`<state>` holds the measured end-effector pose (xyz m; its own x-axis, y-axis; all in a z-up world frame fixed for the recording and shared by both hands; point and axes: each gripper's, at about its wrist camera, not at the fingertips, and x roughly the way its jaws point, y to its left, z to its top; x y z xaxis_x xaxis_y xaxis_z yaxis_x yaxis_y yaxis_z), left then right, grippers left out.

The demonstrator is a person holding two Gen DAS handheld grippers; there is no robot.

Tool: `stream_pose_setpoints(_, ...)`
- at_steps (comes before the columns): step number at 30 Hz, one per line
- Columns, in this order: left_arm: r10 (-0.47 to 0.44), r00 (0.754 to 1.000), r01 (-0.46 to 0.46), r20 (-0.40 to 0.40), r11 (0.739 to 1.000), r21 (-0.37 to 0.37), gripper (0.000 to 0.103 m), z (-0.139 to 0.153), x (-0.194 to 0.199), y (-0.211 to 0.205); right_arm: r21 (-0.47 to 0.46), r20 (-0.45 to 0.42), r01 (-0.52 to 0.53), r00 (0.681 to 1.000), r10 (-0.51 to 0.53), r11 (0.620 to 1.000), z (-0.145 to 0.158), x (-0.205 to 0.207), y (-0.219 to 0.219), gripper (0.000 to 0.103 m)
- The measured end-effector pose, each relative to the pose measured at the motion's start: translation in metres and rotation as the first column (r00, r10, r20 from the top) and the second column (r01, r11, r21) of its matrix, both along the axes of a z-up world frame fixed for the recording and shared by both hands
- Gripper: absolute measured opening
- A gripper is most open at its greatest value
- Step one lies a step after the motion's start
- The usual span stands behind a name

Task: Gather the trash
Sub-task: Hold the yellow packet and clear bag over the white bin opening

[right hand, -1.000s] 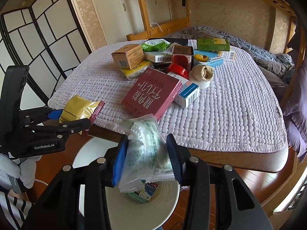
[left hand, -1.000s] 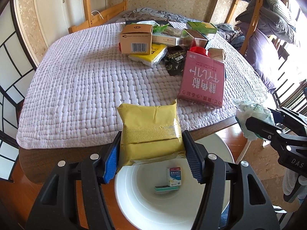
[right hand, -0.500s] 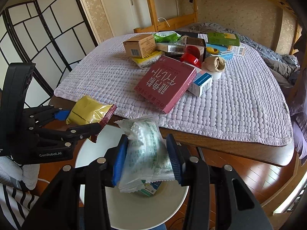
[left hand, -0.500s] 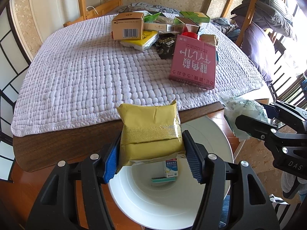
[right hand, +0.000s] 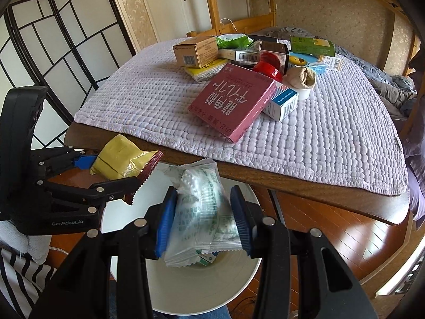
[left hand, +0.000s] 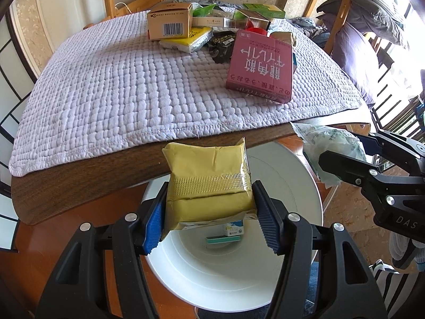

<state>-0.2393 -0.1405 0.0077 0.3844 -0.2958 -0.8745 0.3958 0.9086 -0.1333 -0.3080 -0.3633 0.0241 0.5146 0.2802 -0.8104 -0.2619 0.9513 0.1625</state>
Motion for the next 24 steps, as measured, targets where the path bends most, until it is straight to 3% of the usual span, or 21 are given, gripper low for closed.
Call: stream_pose_setpoints(24,-0.024,0.999,0.024,-0.045,1.000,0.016,0.062,-0.021,-0.003,-0.010,-0.017,-0.063,-0.024,0.998,0.023,1.000,-0.027,0.007,0.008,0.042)
